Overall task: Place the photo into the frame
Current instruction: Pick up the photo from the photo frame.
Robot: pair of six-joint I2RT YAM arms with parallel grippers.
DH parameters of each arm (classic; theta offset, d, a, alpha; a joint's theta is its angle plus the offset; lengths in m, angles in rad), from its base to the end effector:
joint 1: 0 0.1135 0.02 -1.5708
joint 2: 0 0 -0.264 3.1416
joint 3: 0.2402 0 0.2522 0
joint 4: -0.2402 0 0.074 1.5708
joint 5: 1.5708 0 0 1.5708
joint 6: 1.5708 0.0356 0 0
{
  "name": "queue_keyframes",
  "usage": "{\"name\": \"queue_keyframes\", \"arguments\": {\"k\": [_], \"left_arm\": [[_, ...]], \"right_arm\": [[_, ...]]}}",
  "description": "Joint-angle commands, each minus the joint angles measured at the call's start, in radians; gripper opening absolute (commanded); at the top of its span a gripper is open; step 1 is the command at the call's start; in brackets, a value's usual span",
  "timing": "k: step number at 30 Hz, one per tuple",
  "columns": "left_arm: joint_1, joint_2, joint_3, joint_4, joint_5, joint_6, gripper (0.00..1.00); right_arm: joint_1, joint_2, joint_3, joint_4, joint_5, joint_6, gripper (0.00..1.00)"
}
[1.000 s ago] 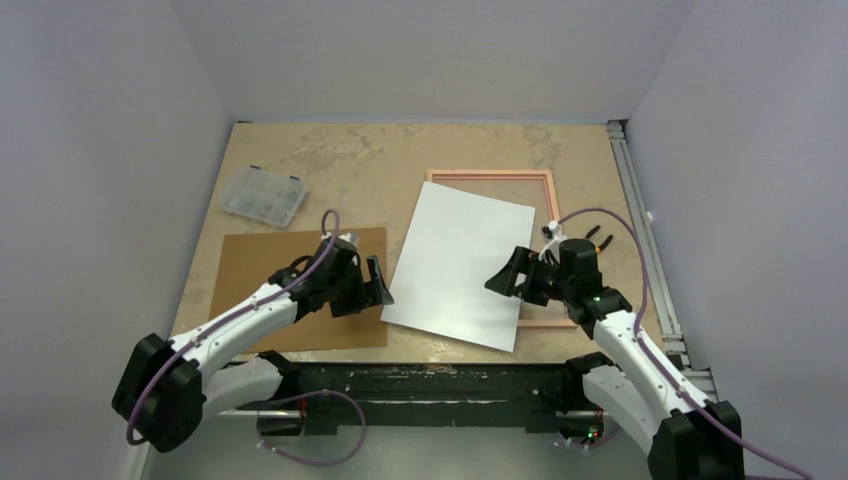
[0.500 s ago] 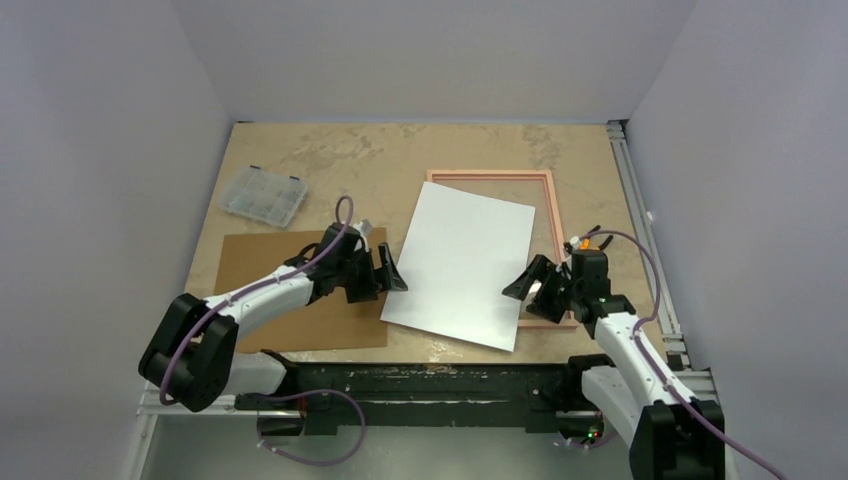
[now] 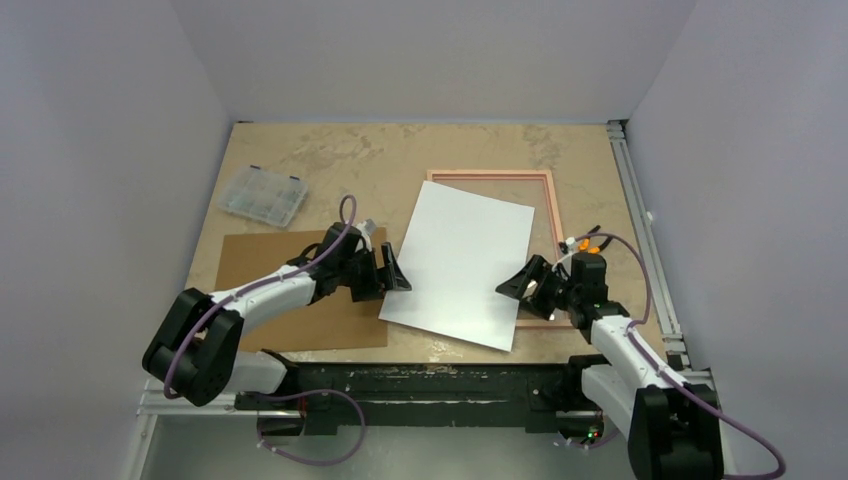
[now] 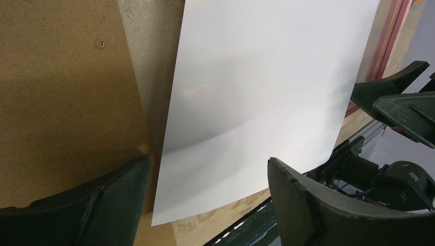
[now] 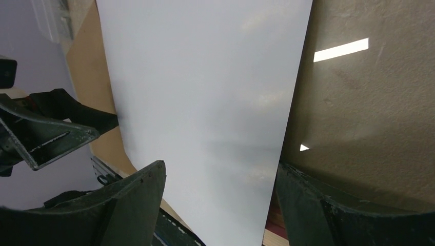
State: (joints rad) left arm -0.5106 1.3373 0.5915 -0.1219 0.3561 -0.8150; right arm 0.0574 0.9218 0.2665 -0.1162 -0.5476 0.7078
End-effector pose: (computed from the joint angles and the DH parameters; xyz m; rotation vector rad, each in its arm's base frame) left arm 0.2112 -0.1325 0.1663 -0.2274 2.6287 -0.9677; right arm 0.1647 0.0280 0.1493 0.4989 2.3741 1.0076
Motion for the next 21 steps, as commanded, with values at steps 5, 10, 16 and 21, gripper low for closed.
{"name": "queue_keyframes", "arguments": {"k": [5, 10, 16, 21], "left_arm": [[0.006, 0.005, -0.028, 0.038, 0.016, 0.008, 0.80], [0.005, -0.009, -0.052, 0.040, 0.015, 0.007, 0.78], [-0.007, -0.034, -0.075, 0.048, 0.020, -0.006, 0.76], [-0.034, -0.038, -0.083, 0.070, 0.019, -0.024, 0.75]], "right_arm": [[-0.003, -0.107, -0.053, 0.134, -0.093, 0.095, 0.75], [-0.003, -0.193, -0.083, 0.223, -0.145, 0.189, 0.72], [-0.003, -0.204, -0.115, 0.350, -0.184, 0.281, 0.65], [-0.003, -0.166, -0.124, 0.384, -0.179, 0.281, 0.62]]}}
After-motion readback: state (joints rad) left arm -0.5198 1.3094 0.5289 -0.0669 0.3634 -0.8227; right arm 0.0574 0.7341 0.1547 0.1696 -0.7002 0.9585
